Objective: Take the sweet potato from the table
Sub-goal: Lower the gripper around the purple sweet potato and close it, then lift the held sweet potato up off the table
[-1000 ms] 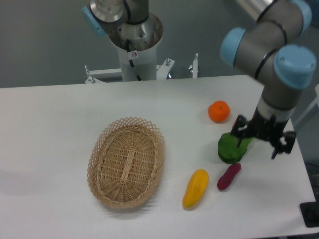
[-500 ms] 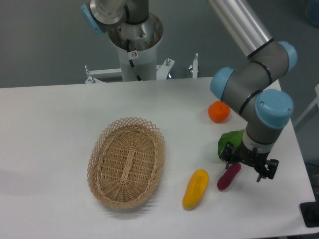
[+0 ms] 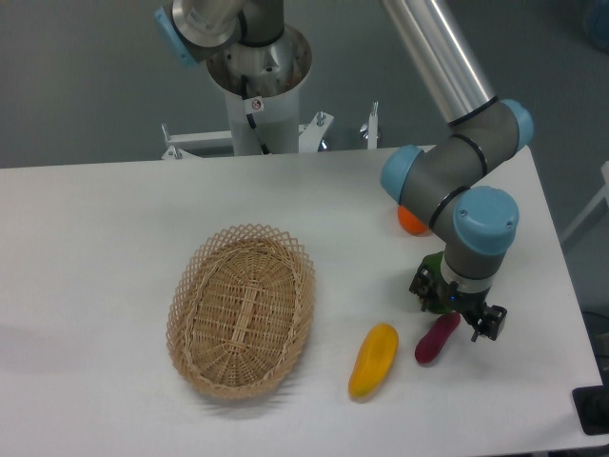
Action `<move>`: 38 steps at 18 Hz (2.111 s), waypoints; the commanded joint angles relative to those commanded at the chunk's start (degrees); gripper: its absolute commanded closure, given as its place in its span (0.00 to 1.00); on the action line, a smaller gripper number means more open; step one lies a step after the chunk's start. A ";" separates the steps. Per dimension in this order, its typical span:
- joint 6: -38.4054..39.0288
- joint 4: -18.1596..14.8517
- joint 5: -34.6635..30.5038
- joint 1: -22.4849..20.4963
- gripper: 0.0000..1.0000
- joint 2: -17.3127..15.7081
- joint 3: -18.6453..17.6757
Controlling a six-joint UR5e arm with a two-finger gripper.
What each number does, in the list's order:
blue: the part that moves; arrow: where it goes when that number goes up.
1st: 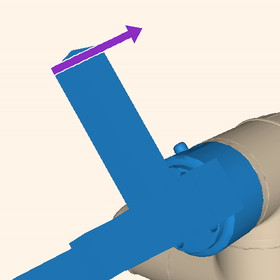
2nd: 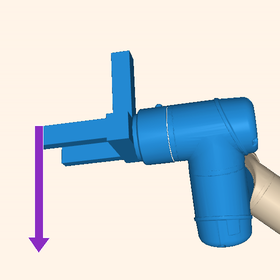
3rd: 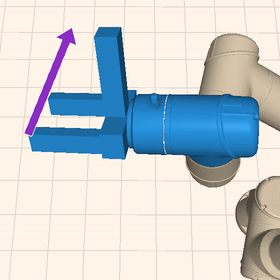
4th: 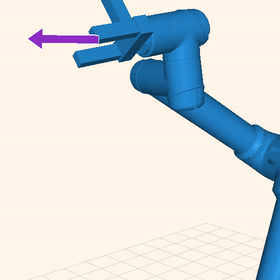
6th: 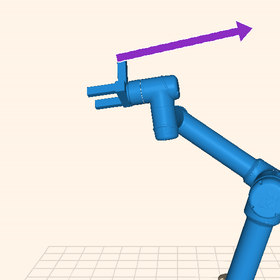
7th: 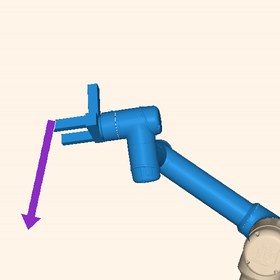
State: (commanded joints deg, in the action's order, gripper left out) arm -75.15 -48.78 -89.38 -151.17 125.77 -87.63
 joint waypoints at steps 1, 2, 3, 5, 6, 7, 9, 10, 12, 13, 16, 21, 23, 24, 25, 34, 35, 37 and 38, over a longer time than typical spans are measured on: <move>0.96 0.44 0.00 0.18 0.00 -0.09 -0.44; 1.58 0.96 0.00 0.35 0.00 -0.09 -1.05; 1.85 1.84 0.00 0.88 0.00 -0.09 -1.58; 1.85 5.52 0.00 1.23 0.00 0.17 -2.81; 1.85 5.97 0.00 1.23 0.00 0.18 -3.42; 1.85 6.59 0.00 1.23 0.00 0.00 -3.95; 1.77 7.64 0.00 1.32 0.35 0.18 -3.96; 1.59 7.65 -0.09 1.32 0.43 0.18 -3.96; 1.15 7.65 -0.17 1.23 0.45 0.26 -4.04; 1.15 7.65 -0.26 1.23 0.45 0.26 -3.96; 0.98 7.65 -1.14 1.23 0.57 0.44 -3.69; -0.69 7.65 -1.05 1.06 0.76 -0.17 -3.08; -1.22 7.47 -1.05 0.97 0.80 -0.26 -2.64; -1.22 7.39 -1.05 0.97 0.80 -0.35 -2.46; -1.22 7.38 -1.05 0.88 0.81 -0.35 -2.46; -1.22 -0.75 2.62 0.44 0.77 -4.65 5.25; -1.22 -4.27 4.20 0.44 0.77 -5.44 7.01; -1.22 -10.08 6.49 0.09 0.77 -7.55 9.22; -1.22 -12.02 7.11 -0.34 0.78 -8.69 9.31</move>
State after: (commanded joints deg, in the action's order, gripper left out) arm -76.38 -60.80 -82.27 -151.52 117.08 -78.31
